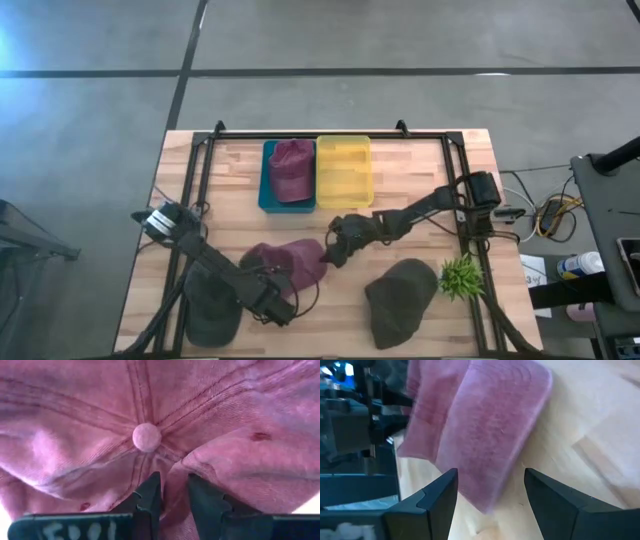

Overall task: Pick & Place hat
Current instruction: Put the pink cap into the blue bin

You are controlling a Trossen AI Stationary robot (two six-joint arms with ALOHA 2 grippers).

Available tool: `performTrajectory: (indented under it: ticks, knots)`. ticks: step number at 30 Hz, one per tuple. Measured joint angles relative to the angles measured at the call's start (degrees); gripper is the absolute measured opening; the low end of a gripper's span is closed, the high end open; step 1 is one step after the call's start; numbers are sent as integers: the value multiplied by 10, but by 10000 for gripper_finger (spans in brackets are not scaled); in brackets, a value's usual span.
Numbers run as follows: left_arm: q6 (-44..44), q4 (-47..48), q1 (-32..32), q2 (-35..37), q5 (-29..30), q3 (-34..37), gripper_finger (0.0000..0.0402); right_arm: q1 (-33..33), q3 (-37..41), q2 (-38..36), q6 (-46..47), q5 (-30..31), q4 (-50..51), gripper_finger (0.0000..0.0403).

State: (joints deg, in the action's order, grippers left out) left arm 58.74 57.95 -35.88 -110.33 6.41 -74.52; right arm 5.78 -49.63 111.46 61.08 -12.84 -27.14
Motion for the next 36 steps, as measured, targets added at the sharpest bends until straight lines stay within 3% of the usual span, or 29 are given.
performTrajectory:
  ticks: [6,10,13,17,22,26,29,32,34,36]
  knots:
    - [-47,-25,0,-8,45,-1,92,1,2,2,-21,-7,-25,224]
    - [-44,-55,2,-9,114,0,92,-1,2,4,-46,-30,-48,217]
    - [-46,-95,2,-9,169,0,92,-1,2,4,-57,-59,-46,195]
    - [-49,-102,1,-7,229,-20,92,3,2,-8,-68,-86,-48,136]
    - [-45,15,-19,27,302,-110,92,12,2,-86,-133,-87,-1,32]
    - [-16,138,-51,58,366,-229,92,19,-9,-201,-217,-67,130,15]
    - [29,177,-76,83,438,-298,92,48,-51,-286,-327,9,300,14]
    - [73,180,-84,112,484,-337,92,117,-118,-335,-472,187,467,14]
    - [92,177,-85,128,506,-354,92,174,-162,-339,-569,310,547,14]
    - [101,174,-86,142,522,-364,92,220,-200,-324,-647,394,606,14]
